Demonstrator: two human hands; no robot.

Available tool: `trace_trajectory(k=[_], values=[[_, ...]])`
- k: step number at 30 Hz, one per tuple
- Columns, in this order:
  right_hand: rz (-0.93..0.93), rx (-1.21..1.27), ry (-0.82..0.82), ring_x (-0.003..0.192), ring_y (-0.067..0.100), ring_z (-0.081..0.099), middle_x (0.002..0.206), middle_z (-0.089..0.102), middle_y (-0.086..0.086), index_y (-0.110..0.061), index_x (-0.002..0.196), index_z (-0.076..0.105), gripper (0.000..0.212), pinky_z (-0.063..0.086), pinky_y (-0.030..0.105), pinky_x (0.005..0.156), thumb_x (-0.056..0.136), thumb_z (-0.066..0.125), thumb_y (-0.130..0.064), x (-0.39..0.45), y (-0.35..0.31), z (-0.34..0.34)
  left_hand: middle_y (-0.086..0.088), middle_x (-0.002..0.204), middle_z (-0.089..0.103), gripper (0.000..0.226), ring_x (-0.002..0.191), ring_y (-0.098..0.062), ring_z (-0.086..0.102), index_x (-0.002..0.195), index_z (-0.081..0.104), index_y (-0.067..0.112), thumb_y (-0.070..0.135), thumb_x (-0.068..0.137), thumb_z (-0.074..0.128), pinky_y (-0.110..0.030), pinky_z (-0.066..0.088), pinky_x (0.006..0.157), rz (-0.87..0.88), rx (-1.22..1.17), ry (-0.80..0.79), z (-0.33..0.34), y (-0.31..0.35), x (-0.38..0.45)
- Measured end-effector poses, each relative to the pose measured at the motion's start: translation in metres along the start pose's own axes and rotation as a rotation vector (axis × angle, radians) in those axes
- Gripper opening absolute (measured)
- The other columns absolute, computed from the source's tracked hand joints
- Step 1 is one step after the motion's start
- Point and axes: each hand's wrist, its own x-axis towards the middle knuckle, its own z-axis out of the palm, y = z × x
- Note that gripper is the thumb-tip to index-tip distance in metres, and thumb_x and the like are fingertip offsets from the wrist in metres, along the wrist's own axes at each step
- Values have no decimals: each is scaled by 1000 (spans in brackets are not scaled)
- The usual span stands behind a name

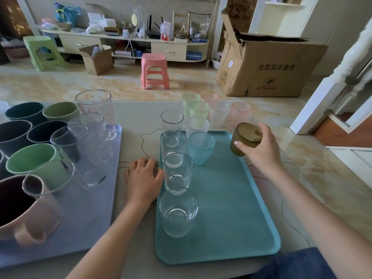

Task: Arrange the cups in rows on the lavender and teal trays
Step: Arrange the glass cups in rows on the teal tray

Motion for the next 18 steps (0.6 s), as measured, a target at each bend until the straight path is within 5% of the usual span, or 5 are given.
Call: trace_trajectory(k=[8, 15, 18], values=[[-70, 107, -357, 123, 10, 44, 126, 45, -10, -30, 143, 28, 94, 31, 21, 100, 67, 83, -29, -81, -22, 4, -8, 119, 56, 47, 115, -29, 41, 114, 60, 20, 47, 85, 35, -42, 33, 97, -8, 1, 3, -1, 0, 1], [-112, 63, -500, 129, 12, 41, 142, 41, -1, -37, 145, 21, 100, 39, 39, 107, 66, 83, -30, -84, -32, 21, -6, 118, 55, 45, 114, -28, 40, 114, 60, 21, 46, 86, 36, -41, 33, 98, -5, 3, 10, -1, 0, 2], [-121, 41, -509, 132, 11, 36, 145, 37, 1, -35, 146, 18, 101, 32, 30, 111, 68, 82, -29, -84, -31, 22, -6, 117, 56, 51, 113, -29, 41, 113, 61, 21, 48, 80, 32, -42, 33, 98, -2, -7, 5, 0, 0, 3]])
